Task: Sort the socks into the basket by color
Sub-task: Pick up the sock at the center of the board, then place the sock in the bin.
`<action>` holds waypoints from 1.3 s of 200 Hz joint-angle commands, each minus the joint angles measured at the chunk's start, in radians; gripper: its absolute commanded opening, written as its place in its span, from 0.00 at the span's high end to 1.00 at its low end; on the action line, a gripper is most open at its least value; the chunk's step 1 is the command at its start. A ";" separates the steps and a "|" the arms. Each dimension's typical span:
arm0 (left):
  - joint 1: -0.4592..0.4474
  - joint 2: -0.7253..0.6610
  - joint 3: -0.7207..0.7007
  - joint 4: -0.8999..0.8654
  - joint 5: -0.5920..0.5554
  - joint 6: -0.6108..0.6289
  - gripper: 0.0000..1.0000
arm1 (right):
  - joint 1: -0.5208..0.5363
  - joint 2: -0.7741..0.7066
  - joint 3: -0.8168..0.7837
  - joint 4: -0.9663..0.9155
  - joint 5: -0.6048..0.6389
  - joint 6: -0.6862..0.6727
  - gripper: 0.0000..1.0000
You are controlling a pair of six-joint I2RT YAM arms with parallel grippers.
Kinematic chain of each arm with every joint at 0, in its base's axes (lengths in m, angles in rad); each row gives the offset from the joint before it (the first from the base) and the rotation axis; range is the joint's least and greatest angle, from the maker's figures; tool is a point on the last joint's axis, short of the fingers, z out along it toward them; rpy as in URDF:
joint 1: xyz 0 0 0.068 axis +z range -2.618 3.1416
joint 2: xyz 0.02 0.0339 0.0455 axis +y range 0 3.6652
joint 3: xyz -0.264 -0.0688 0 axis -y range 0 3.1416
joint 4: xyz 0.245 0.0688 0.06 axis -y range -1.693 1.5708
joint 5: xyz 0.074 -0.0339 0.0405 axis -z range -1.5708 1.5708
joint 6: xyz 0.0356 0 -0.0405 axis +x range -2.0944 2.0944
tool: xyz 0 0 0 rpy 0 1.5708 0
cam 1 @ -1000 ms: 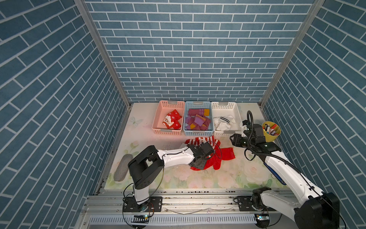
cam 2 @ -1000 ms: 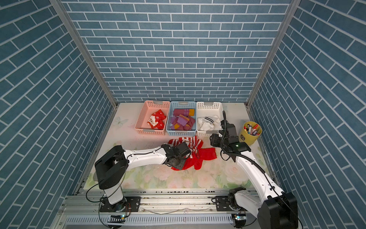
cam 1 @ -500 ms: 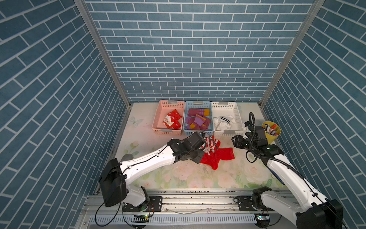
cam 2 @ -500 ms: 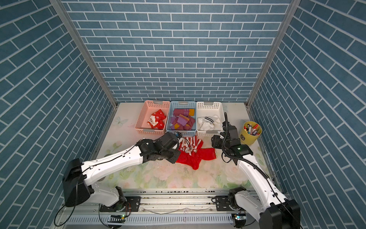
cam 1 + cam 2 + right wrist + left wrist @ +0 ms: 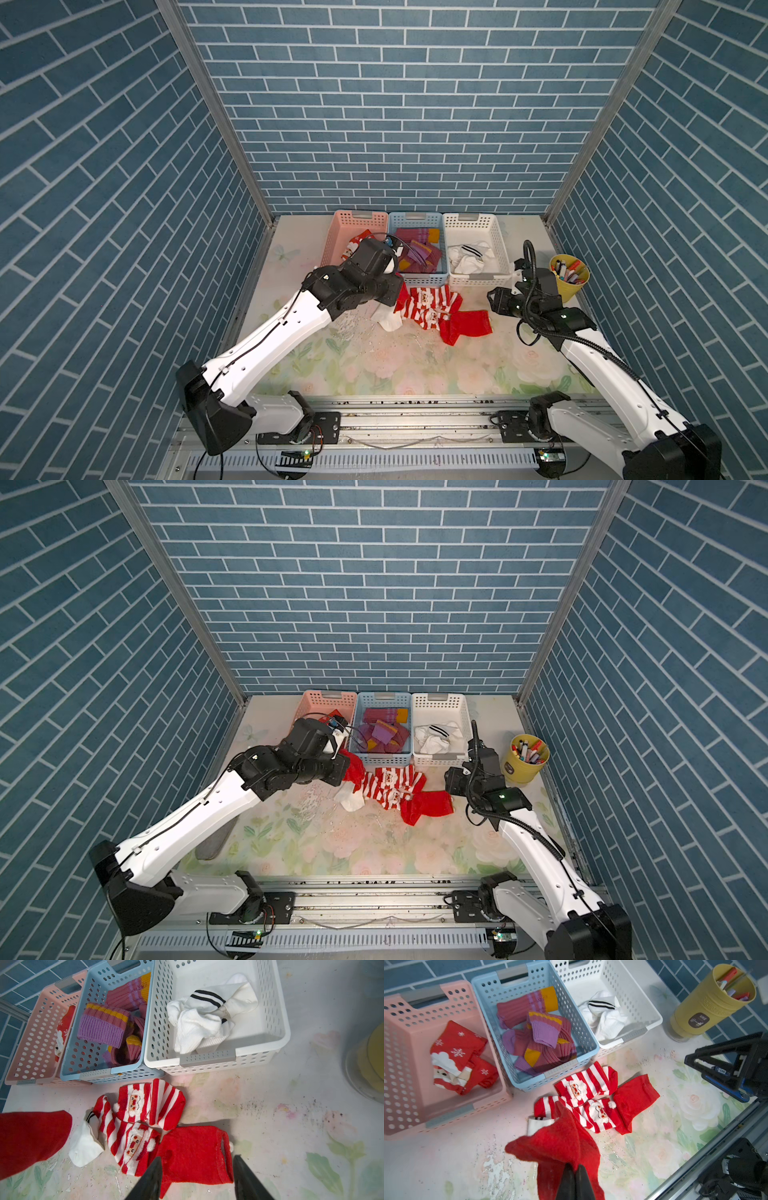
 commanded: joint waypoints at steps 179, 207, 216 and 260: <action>0.478 0.408 0.434 0.102 0.033 0.028 1.00 | 0.005 -0.089 -0.013 -0.078 0.018 0.004 0.44; 0.524 0.498 0.499 0.112 0.040 -0.002 1.00 | 0.005 -0.096 -0.017 -0.084 0.015 0.005 0.44; 0.534 0.518 0.509 0.125 0.052 -0.006 1.00 | 0.005 -0.099 -0.017 -0.086 0.015 0.003 0.44; 0.559 0.580 0.503 0.136 0.066 -0.052 1.00 | 0.005 -0.105 -0.019 -0.099 0.022 0.002 0.43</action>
